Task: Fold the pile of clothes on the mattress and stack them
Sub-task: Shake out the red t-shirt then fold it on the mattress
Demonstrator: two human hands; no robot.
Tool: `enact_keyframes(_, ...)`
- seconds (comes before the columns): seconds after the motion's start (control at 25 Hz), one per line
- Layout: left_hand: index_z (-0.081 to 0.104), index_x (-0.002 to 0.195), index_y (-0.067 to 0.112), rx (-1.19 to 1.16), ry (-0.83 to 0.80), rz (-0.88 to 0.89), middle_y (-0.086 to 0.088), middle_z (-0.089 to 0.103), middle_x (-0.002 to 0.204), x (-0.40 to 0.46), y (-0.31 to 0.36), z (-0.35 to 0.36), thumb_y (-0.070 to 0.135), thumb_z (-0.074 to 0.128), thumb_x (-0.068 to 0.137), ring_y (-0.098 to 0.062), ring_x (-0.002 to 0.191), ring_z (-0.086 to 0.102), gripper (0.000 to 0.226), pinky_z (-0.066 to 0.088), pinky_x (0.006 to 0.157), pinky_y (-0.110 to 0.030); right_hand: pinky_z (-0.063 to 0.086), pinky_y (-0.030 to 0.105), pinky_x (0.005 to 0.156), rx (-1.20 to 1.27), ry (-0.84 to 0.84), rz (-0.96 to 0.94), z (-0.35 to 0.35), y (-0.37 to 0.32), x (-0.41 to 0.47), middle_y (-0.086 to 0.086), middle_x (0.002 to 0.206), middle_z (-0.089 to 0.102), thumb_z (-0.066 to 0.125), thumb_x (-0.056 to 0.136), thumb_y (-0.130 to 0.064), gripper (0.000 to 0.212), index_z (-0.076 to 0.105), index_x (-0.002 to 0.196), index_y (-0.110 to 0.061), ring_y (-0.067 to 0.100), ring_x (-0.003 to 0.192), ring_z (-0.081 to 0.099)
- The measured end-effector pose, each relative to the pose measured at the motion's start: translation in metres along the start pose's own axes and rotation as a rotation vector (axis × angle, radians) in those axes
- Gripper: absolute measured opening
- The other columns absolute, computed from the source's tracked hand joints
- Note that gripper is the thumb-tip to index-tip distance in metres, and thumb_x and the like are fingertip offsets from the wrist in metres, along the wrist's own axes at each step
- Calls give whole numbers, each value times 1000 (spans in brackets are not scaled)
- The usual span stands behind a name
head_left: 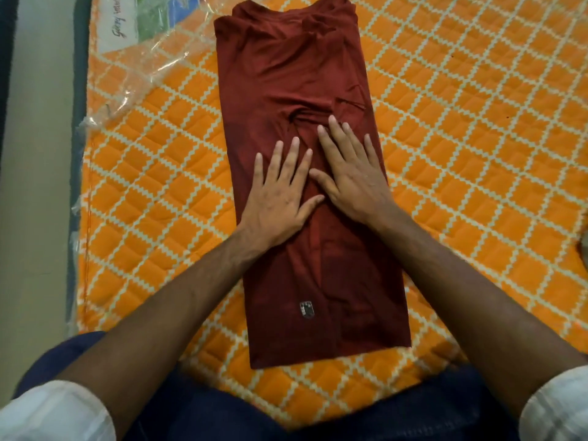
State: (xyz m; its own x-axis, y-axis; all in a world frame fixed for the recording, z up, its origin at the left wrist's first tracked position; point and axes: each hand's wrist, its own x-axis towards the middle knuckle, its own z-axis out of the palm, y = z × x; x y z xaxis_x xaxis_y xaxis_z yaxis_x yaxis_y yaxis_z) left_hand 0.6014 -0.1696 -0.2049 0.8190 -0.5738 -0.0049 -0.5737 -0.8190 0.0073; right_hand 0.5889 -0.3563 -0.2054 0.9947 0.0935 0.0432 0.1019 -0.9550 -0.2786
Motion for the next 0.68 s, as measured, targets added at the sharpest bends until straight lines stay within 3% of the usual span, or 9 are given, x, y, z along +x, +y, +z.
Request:
enact_keyframes(0.16, 17, 160, 14, -137, -24, 19, -7, 7, 169, -34, 35, -3, 62, 19, 99, -25, 156, 6, 78, 7, 123, -58, 10, 47, 125, 130, -41, 58, -9, -5, -64, 7, 169, 13, 39, 104, -46, 68, 19, 162, -15, 26, 156, 12)
enact_keyframes(0.28, 22, 159, 16, -786, -80, -9, -4, 6, 169, -65, 61, -30, 48, 35, 101, -19, 155, 4, 67, 0, 125, -47, 19, 51, 123, 250, -106, 50, -27, -15, -113, 15, 167, 19, 54, 103, -33, 67, 27, 158, -6, 30, 153, 21)
enact_keyframes(0.36, 35, 153, 15, -994, 44, -20, -7, 19, 165, -94, 71, -49, 35, 46, 99, -18, 153, 15, 58, 10, 126, -40, 24, 49, 123, 216, -146, -39, -34, -26, -152, 17, 165, 24, 60, 100, -32, 69, 32, 156, -4, 32, 151, 26)
enact_keyframes(0.44, 50, 139, 16, -793, 222, 5, -6, 43, 146, -112, 68, -63, 32, 51, 94, -22, 137, 39, 48, 33, 115, -46, 31, 45, 119, 170, -191, -101, -41, -32, -178, 14, 162, 28, 62, 98, -36, 70, 34, 156, -9, 34, 146, 33)
enact_keyframes(0.48, 54, 130, 17, -618, 219, -5, -4, 50, 133, -123, 66, -70, 37, 52, 92, -24, 125, 47, 43, 41, 104, -49, 35, 46, 116, 136, -214, -120, -45, -36, -190, 12, 161, 29, 60, 98, -41, 71, 33, 156, -13, 34, 143, 35)
enact_keyframes(0.56, 52, 123, 16, -268, 9, 46, -5, 51, 123, -147, 67, -81, 53, 54, 91, -28, 114, 52, 50, 45, 91, -49, 41, 49, 108, 3, -265, -174, -54, -42, -207, 8, 159, 29, 55, 95, -58, 78, 29, 158, -19, 34, 137, 38)
enact_keyframes(0.64, 44, 133, 15, 28, -230, 140, -6, 46, 133, -173, 72, -81, 69, 54, 86, -29, 118, 49, 72, 43, 91, -46, 45, 48, 101, -158, -309, -267, -61, -49, -220, 5, 156, 29, 51, 91, -69, 87, 23, 159, -23, 31, 131, 38)
enact_keyframes(0.68, 42, 138, 15, 117, -271, 181, -5, 44, 137, -185, 75, -79, 73, 54, 83, -28, 120, 47, 81, 42, 91, -45, 45, 47, 98, -220, -329, -304, -63, -53, -226, 4, 155, 29, 51, 90, -70, 88, 22, 159, -24, 29, 129, 39)
